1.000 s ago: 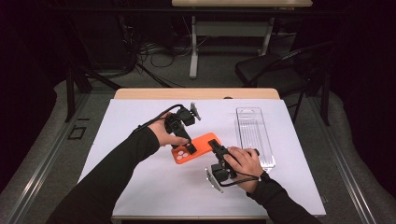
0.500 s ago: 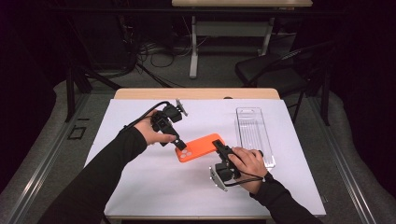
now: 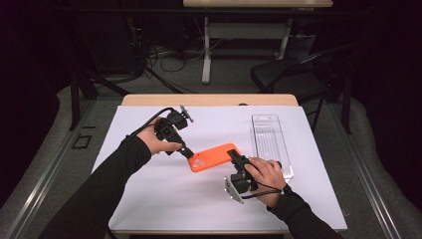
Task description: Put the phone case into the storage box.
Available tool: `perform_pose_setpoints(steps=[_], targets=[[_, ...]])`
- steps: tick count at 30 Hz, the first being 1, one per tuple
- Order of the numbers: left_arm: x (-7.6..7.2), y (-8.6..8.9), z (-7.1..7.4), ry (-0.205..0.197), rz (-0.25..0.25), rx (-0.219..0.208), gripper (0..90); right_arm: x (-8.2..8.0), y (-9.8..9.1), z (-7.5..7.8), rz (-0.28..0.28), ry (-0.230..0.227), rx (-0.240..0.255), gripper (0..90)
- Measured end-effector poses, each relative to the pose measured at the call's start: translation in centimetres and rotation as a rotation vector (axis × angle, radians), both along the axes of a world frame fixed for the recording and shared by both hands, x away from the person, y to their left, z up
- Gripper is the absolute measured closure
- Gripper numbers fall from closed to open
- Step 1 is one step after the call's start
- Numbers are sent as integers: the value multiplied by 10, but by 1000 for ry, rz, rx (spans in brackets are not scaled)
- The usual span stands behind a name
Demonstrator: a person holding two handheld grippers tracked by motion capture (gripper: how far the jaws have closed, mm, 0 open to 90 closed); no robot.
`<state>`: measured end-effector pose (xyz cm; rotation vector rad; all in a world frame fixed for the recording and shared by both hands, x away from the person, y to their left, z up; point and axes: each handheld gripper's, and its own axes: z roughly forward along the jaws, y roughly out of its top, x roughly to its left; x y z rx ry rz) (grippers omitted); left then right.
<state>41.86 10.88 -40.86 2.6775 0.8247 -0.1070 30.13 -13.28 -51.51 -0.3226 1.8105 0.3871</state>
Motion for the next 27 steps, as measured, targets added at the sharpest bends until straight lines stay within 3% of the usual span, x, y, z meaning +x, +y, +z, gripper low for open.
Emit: perform_pose_setpoints(steps=[4, 15, 19, 27], targets=[[-1, 8, -2, -3, 17, -11, 168, 0, -3, 2, -8, 11, 10, 803], [-9, 22, -8, -23, 23, -33, 168, 5, -10, 7, -50, 93, 125, 803], [-12, 25, -11, -30, 22, -46, 172, 6, -9, 9, -56, 137, 189, 804], [-17, 27, -16, -51, 25, -74, 185, 7, -10, 19, -96, 279, 354, 804]])
